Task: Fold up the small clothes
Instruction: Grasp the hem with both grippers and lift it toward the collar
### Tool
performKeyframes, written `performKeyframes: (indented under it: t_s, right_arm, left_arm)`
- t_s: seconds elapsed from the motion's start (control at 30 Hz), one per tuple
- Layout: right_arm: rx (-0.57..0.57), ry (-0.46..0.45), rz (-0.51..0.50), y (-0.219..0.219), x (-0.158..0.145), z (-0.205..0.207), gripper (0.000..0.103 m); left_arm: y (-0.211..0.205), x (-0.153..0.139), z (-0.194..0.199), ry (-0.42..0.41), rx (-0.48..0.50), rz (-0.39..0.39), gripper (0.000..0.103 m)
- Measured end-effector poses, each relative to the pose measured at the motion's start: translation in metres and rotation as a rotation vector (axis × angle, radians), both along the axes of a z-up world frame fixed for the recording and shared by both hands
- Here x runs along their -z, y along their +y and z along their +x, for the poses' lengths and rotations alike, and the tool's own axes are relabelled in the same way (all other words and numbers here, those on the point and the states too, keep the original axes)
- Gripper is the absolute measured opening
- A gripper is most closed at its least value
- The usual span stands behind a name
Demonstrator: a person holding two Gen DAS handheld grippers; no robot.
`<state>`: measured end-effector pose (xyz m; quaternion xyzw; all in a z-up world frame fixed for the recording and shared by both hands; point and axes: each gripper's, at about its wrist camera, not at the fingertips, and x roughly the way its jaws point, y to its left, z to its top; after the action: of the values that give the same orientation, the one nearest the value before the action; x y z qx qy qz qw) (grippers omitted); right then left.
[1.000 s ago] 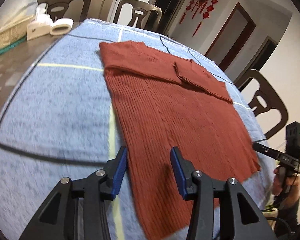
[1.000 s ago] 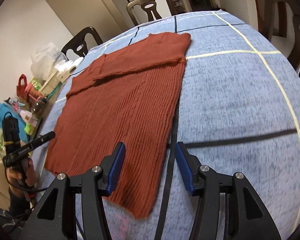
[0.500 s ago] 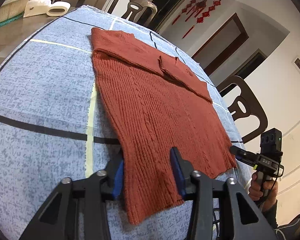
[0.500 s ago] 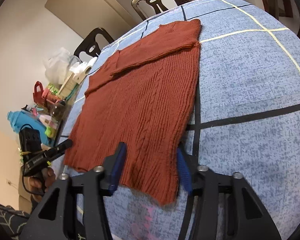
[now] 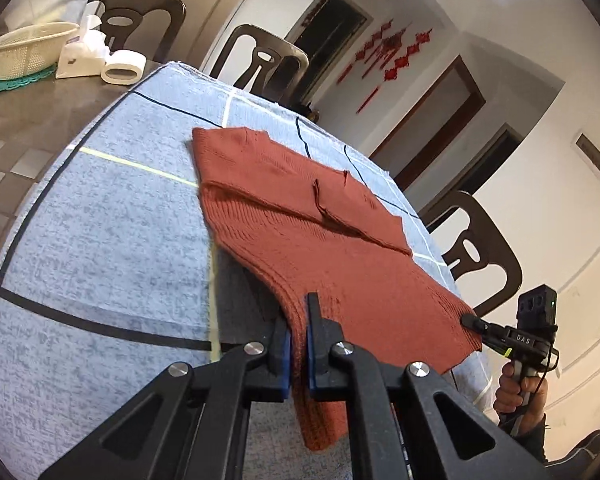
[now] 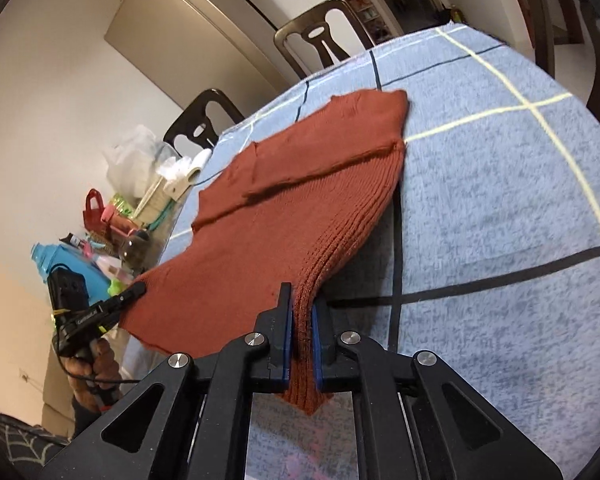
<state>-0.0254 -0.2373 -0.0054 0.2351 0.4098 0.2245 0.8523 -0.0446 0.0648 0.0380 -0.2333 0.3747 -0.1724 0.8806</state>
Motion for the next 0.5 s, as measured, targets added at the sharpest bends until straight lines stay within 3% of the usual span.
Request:
performKeyframes:
  t_s: [0.2,0.5]
  right_arm:
    - [-0.006,0.096,-0.003,0.003,0.030,0.007,0.007]
    - [-0.039,0.041,0.007,0.002,0.006,0.017,0.007]
  left_arm:
    - [-0.003,0.032,0.006,0.104,0.021,-0.030,0.007]
    - [-0.004,-0.006,0.018,0.013,0.037,-0.023,0.007]
